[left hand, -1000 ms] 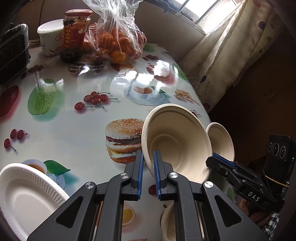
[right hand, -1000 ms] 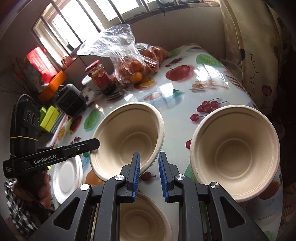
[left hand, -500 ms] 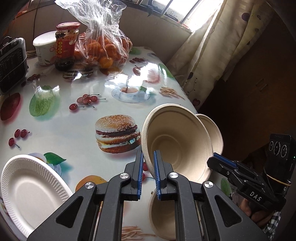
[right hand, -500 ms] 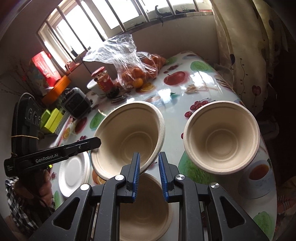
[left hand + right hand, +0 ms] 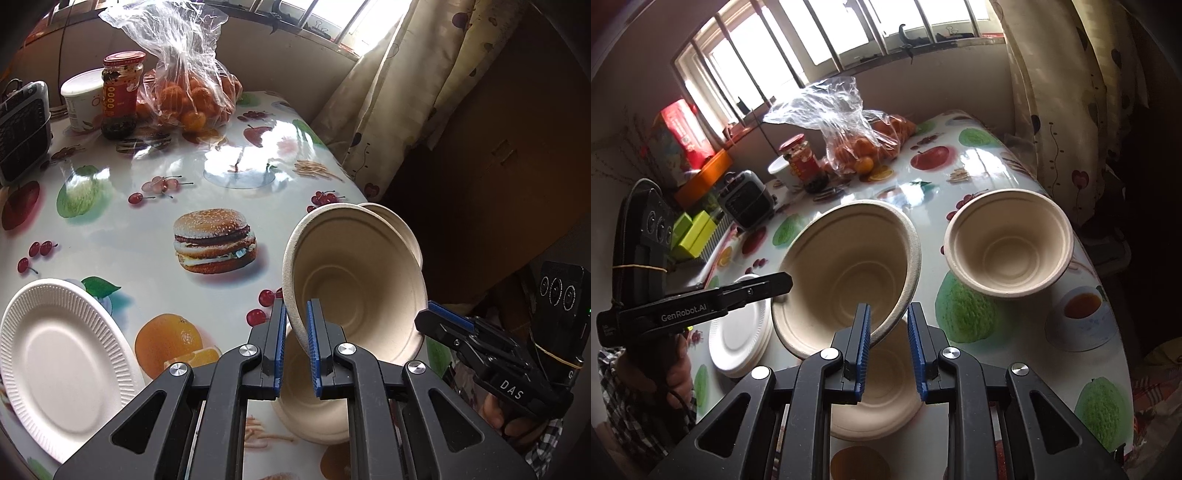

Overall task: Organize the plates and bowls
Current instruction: 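Lift the beige bowl with the left tool and carry it toward another bowl, then lower the held bowl into the other beige bowl with the left tool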

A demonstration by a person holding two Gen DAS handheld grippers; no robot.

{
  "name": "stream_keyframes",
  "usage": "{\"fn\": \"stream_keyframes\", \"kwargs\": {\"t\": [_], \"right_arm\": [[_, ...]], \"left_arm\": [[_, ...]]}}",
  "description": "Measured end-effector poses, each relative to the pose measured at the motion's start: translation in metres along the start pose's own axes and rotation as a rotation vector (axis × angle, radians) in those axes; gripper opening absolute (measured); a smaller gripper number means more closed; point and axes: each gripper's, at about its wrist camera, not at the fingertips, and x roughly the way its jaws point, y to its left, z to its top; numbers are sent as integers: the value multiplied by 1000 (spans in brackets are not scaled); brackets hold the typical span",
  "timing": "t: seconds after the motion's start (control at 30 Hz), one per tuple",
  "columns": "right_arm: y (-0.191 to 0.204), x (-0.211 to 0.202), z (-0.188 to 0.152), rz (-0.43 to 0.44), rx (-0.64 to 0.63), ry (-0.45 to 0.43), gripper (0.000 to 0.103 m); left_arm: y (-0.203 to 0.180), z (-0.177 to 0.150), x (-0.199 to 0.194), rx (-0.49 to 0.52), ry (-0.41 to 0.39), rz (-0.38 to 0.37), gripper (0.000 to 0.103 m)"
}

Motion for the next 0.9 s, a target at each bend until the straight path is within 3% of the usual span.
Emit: {"fn": "stream_keyframes", "kwargs": {"t": [0.9], "right_arm": [[2, -2, -55, 8, 30, 41, 20]], "left_arm": [[2, -53, 1, 9, 58, 26, 12]]}}
